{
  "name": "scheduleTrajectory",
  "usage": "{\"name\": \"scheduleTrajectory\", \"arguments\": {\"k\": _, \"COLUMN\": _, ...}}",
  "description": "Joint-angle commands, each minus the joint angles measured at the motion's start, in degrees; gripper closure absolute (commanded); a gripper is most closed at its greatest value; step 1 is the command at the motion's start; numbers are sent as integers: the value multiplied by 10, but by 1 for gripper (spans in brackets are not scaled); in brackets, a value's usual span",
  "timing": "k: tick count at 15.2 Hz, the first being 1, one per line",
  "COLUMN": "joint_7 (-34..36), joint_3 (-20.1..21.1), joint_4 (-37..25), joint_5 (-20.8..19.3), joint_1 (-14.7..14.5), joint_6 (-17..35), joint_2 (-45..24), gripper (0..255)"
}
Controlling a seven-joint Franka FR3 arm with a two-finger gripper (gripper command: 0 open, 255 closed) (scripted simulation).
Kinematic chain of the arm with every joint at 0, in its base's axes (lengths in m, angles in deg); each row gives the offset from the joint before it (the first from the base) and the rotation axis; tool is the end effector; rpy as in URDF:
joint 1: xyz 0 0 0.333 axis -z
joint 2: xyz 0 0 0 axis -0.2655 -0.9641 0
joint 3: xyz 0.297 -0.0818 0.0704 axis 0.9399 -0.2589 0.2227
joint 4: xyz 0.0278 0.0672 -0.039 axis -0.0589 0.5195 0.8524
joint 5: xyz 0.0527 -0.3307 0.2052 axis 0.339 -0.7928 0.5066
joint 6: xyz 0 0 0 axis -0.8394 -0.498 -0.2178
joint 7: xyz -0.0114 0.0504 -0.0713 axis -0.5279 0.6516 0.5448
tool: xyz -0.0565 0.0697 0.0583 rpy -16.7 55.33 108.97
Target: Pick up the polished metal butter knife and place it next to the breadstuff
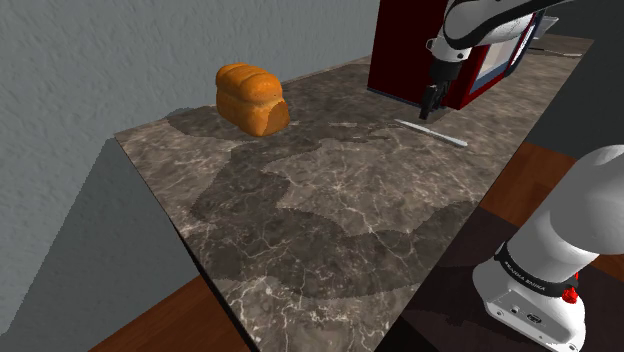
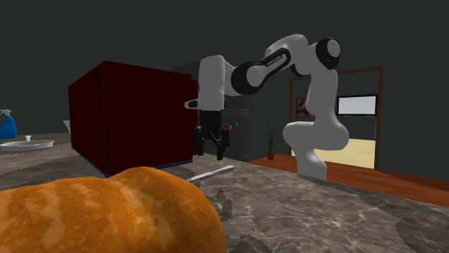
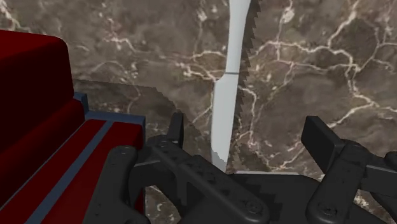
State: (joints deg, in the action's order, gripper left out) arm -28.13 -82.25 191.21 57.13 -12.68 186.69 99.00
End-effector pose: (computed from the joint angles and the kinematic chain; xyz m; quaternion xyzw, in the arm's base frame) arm 0.3895 -0.1845 0.4293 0.9983 0.0572 0.0109 0.0093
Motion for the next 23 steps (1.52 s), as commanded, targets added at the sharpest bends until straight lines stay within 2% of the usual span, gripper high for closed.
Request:
{"name": "scheduleTrajectory", "arguments": {"k": 1, "joint_7": -5, "joint_3": -13, "joint_4": 9, "joint_5": 1, "joint_1": 5, "joint_6": 19, "joint_2": -25, "gripper": 0}}
{"name": "scheduleTrajectory", "arguments": {"k": 6, "joint_7": -8, "joint_3": -19, "joint_4": 30, "joint_5": 4, "joint_1": 4, "joint_6": 59, "joint_2": -45, "gripper": 0}}
{"name": "scheduleTrajectory", "arguments": {"k": 14, "joint_7": -9, "joint_3": -16, "joint_4": 30, "joint_5": 5, "joint_1": 6, "joint_6": 59, "joint_2": -46, "gripper": 0}}
{"name": "scheduleTrajectory", "arguments": {"k": 15, "joint_7": -9, "joint_3": -16, "joint_4": 28, "joint_5": 5, "joint_1": 6, "joint_6": 60, "joint_2": -48, "gripper": 255}}
{"name": "scheduleTrajectory", "arguments": {"k": 23, "joint_7": -20, "joint_3": -23, "joint_4": 9, "joint_5": 13, "joint_1": 4, "joint_6": 61, "joint_2": -68, "gripper": 255}}
